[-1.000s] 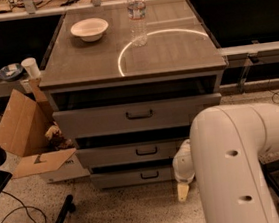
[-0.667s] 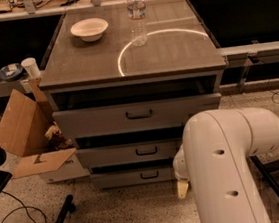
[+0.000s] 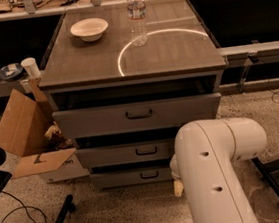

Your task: Open bottom drawer

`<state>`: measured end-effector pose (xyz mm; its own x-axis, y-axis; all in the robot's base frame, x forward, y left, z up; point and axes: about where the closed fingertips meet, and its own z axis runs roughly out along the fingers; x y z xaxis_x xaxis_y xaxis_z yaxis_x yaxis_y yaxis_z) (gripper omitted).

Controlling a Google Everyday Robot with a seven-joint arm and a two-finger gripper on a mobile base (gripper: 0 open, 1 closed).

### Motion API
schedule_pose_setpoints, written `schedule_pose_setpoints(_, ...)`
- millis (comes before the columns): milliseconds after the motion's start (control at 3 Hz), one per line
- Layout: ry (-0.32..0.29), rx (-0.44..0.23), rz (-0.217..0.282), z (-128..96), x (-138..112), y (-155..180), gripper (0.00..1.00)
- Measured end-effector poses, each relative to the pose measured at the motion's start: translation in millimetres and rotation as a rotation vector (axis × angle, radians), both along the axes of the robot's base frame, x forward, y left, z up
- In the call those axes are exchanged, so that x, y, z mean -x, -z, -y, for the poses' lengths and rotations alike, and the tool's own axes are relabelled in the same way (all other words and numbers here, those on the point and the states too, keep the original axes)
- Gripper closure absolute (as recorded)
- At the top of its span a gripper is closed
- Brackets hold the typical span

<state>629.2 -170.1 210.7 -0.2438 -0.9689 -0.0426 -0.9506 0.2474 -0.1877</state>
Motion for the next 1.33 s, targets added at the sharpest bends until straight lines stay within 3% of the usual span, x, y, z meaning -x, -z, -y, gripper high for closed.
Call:
schedule_pose_setpoints(333,0.010,-0.026,-0.013,-3,-8,23,0.12)
schedule_pose_setpoints(667,0.027,-0.047,-0.039,2,-10,41,0.35)
schedule_pose_setpoints(1000,0.041,-0.043,-0.047,15,-7,38,0.66)
schedule_pose_setpoints(1333,0.041,-0.043,-0.047,15,-7,29,0.89)
